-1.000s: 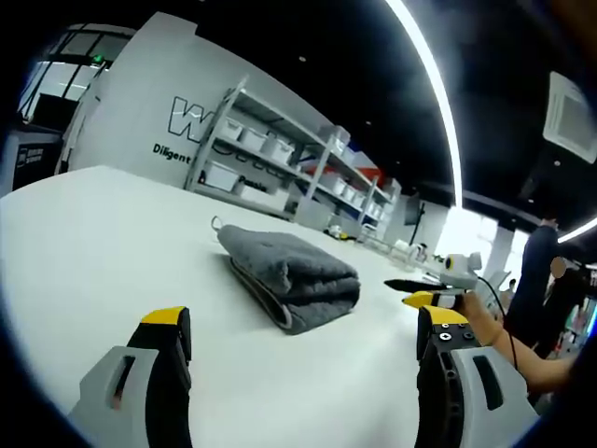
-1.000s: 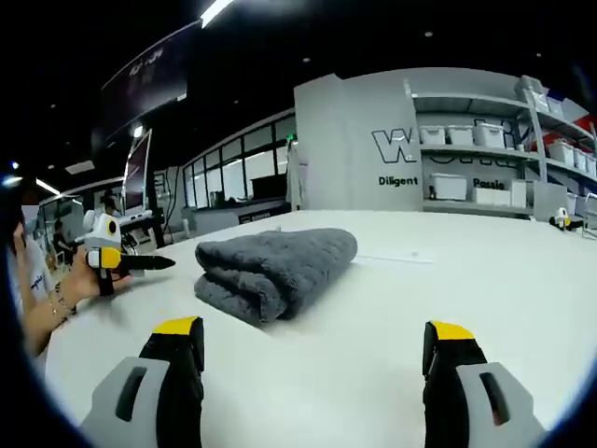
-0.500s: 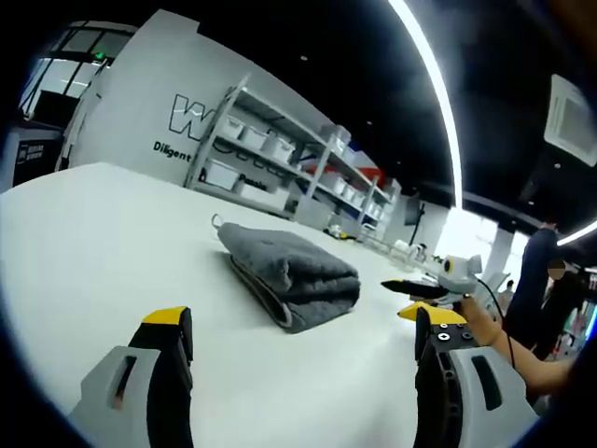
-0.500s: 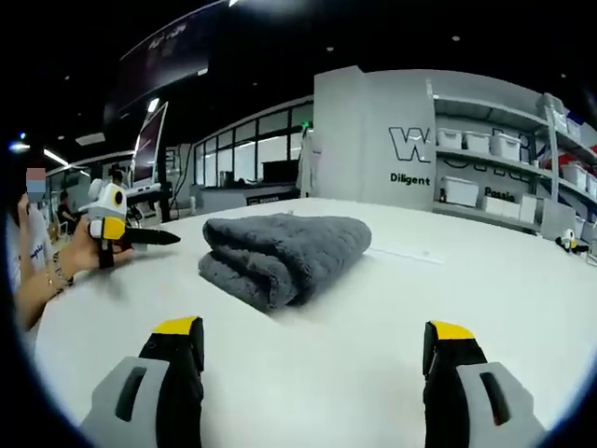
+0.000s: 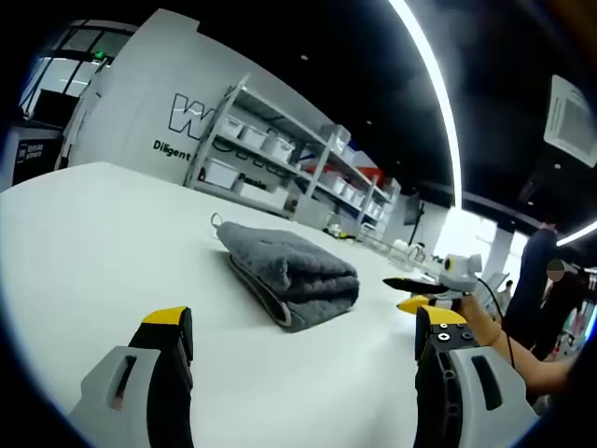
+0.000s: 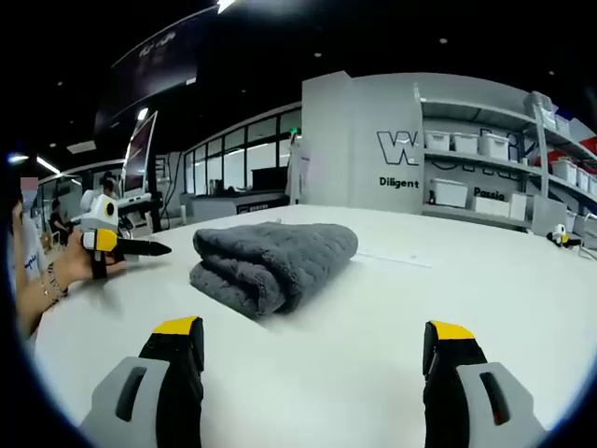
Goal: Open the folded towel by lifting each exposed corner and separating the folded layers until the towel lies flat within the target outline without major curled edges
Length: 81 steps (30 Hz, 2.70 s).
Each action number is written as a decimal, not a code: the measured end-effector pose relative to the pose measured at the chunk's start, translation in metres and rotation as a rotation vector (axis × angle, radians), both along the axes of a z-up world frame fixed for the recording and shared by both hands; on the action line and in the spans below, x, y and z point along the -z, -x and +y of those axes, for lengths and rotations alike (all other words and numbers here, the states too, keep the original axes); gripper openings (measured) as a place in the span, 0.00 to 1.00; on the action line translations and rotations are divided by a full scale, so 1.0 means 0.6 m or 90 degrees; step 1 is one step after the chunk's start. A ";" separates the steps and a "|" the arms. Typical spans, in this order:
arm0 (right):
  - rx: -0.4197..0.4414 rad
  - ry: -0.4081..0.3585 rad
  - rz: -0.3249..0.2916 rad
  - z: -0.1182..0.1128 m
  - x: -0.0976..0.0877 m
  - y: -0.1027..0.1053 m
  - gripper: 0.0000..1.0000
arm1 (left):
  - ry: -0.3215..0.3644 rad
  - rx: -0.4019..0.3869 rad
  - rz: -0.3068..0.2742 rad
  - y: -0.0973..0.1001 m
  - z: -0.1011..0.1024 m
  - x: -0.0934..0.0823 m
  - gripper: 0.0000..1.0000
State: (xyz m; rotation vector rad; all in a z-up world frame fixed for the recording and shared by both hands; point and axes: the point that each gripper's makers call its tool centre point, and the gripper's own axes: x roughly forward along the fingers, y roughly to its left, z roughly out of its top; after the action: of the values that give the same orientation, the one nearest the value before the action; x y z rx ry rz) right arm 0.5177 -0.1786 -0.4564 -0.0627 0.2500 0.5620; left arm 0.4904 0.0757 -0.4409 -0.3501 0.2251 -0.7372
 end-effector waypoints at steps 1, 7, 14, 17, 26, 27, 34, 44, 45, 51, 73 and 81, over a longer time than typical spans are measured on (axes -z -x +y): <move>0.001 -0.001 0.002 0.000 0.001 0.000 1.00 | 0.000 0.000 0.000 0.003 -0.001 0.001 0.98; -0.004 -0.004 0.006 0.002 0.002 0.001 1.00 | -0.001 -0.001 0.000 0.004 -0.002 0.002 0.98; -0.006 -0.002 0.010 0.003 0.004 0.001 1.00 | 0.000 0.002 0.000 0.000 -0.001 0.000 0.98; -0.011 0.000 0.011 0.006 0.003 0.002 1.00 | -0.001 0.003 0.001 -0.002 -0.001 -0.001 0.97; -0.065 0.028 -0.045 0.063 -0.025 0.021 1.00 | -0.023 0.023 -0.006 0.004 -0.013 0.001 0.97; -0.071 0.034 -0.049 0.071 -0.026 0.023 1.00 | -0.027 0.024 -0.007 0.004 -0.014 0.000 0.97; -0.103 0.053 -0.062 0.112 -0.029 0.040 1.00 | -0.033 0.024 -0.012 0.003 -0.012 -0.002 0.97; -0.137 0.082 -0.065 0.149 -0.018 0.050 1.00 | -0.043 0.020 -0.021 0.009 -0.014 -0.005 0.97; -0.138 0.085 -0.067 0.149 -0.019 0.050 1.00 | -0.047 0.018 -0.023 0.009 -0.013 -0.005 0.97; -0.143 0.073 -0.079 0.159 -0.033 0.045 0.99 | -0.051 0.014 -0.029 0.016 -0.012 -0.006 0.97; -0.133 0.142 -0.114 0.190 -0.050 0.028 0.96 | -0.090 -0.038 -0.045 -0.001 0.038 -0.020 0.97; -0.126 0.168 -0.141 0.208 -0.064 0.012 0.87 | -0.084 -0.034 -0.051 -0.001 0.036 -0.026 0.97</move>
State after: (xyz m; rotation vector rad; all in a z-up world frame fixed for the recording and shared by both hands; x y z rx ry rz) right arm 0.5105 -0.0539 -0.4178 -0.4065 0.1010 0.7109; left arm 0.4911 0.0976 -0.4251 -0.1998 0.1865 -0.6780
